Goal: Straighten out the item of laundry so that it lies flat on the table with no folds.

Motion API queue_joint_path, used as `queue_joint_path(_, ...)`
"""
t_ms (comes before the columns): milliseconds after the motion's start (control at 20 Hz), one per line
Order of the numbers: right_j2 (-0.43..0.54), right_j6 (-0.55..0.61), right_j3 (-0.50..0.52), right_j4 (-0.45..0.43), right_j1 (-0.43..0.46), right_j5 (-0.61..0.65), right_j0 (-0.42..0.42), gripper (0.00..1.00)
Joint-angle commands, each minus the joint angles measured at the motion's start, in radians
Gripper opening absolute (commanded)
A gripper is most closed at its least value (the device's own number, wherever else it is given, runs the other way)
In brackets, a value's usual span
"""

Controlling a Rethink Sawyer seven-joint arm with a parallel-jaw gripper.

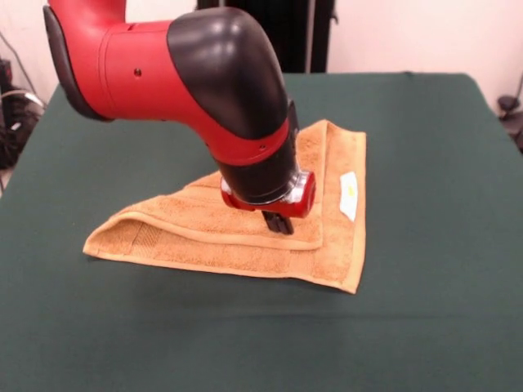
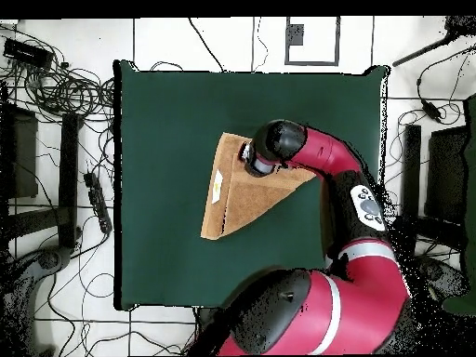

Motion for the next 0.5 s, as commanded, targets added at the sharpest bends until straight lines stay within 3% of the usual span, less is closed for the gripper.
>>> queue_joint_path(50, 0.027, 0.173, -0.095, -0.015, 0.231, -0.343, 0.059, 0.00)
queue_joint_path(500, 0.010, 0.185, -0.101, -0.021, 0.231, -0.356, 0.068, 0.00)
